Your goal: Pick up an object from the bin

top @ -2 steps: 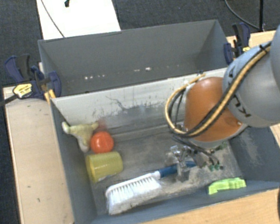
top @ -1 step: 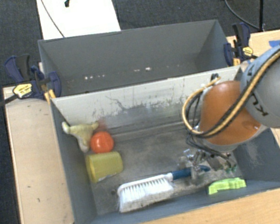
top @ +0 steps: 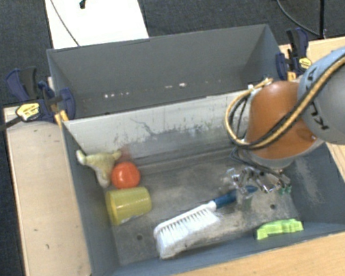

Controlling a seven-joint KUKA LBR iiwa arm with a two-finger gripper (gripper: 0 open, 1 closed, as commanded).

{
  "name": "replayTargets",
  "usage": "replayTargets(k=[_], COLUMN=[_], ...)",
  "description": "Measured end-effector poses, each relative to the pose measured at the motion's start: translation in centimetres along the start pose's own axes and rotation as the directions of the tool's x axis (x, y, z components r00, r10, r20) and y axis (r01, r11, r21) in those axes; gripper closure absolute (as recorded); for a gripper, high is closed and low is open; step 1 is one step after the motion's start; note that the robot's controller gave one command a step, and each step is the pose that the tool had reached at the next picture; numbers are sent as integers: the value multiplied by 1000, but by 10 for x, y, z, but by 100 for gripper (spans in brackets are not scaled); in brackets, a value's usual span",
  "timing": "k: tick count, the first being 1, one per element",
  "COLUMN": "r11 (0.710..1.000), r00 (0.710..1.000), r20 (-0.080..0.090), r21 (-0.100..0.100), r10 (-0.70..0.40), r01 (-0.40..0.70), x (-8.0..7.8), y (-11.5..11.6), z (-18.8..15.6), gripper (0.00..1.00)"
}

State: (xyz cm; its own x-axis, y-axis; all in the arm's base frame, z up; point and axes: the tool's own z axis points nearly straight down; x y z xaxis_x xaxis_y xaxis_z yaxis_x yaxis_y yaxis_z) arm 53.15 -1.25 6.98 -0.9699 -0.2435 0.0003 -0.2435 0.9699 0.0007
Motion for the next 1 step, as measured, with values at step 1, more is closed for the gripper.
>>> replayTargets(k=[1], r11=[999], r00=[999], r20=[3], r21=[-1], r10=[-34], r01=[34], x=[11], y=[-52], z=[-1], gripper=[100])
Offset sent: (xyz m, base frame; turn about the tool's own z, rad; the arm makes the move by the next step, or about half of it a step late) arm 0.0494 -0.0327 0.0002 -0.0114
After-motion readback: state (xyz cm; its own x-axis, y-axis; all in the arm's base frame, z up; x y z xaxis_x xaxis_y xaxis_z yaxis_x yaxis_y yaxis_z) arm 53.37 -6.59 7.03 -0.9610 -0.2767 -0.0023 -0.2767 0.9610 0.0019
